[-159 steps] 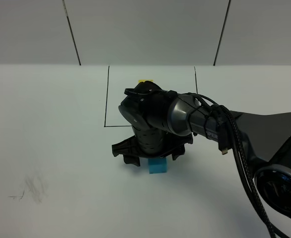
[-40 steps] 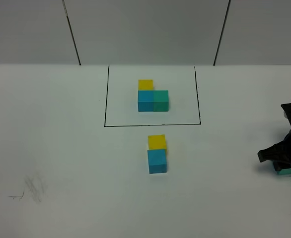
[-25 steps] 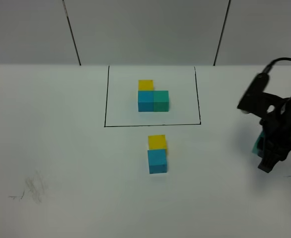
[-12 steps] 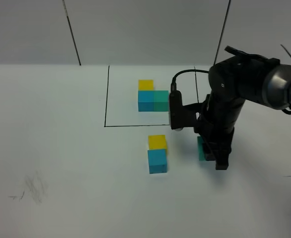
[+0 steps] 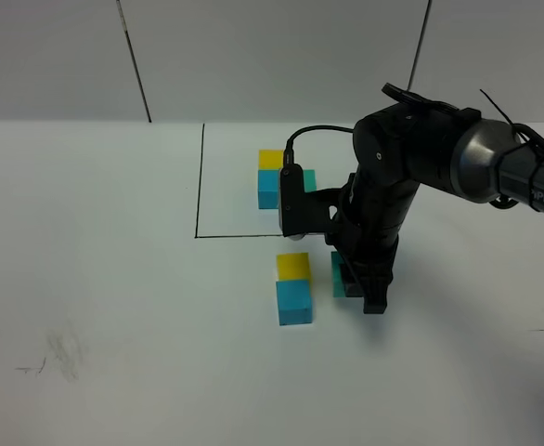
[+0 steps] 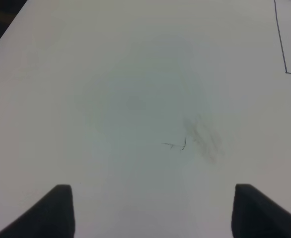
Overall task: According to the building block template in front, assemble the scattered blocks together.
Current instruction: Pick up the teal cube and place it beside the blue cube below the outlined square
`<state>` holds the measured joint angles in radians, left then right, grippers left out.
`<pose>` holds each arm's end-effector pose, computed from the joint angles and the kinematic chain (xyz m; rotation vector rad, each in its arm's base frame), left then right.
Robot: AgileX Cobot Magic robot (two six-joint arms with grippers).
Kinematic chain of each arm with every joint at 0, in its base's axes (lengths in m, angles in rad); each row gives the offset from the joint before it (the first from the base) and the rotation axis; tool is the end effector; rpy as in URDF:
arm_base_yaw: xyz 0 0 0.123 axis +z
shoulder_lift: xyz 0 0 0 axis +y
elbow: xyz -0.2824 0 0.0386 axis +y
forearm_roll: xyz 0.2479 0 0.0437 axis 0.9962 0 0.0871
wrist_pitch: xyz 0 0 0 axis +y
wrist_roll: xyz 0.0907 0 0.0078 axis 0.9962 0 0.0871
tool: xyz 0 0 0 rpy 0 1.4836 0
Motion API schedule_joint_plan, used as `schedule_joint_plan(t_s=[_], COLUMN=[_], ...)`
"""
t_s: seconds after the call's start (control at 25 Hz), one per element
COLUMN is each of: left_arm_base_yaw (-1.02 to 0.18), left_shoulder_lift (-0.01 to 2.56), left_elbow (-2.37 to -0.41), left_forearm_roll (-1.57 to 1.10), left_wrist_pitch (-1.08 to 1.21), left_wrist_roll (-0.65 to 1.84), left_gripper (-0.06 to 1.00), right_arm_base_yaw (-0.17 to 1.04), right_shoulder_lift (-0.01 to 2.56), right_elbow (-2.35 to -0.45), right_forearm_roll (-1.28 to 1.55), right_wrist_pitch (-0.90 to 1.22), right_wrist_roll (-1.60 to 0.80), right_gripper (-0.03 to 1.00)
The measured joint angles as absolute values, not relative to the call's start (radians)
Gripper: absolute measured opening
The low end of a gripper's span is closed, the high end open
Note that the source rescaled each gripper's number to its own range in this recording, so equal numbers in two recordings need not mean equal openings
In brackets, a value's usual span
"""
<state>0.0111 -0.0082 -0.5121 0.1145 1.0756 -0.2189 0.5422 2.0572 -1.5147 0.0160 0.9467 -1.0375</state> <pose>-0.0086 0.0091 0.2797 -0.2410 2.0193 0.0062 0.3559 0.2158 0.1743 -2.1038 2.1025 -0.0418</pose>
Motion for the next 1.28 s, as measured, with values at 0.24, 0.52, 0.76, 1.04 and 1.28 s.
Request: schedule_joint_plan(t_s=[0.24,0.52,0.76,1.04,1.28], left_arm_base_yaw=[0.011,0.011,0.011,0.011,0.011], left_shoulder_lift=[-0.008,-0.008,-0.008,-0.008,-0.008], left_elbow=[-0.512,-0.512,-0.512,-0.512,-0.512], left_forearm_roll=[0.114,0.114,0.114,0.114,0.114], left_wrist_pitch=[1.076,1.076,1.076,1.076,1.076], left_wrist_roll=[-0.219,-0.219,-0.219,-0.219,-0.219], left_gripper=[0.5,0.5,0.5,0.5,0.5], right_arm_base_yaw=[0.563,0.566,0.571,0.571,0.571], right_shoulder_lift=[2.073,2.092,2.103,2.104,2.116], right_elbow=[-1.515,-1.515,-1.515,-1.515,-1.515], right_forearm_roll=[0.029,0.031,0.038,0.06,0.064], right_wrist_pitch=[0.941,0.931,0.919,0.896,0.892], right_wrist_roll=[-1.051,-1.056,-1.062,-1.083,-1.086], right_gripper=[0.29,0.29,0.29,0.29,0.29])
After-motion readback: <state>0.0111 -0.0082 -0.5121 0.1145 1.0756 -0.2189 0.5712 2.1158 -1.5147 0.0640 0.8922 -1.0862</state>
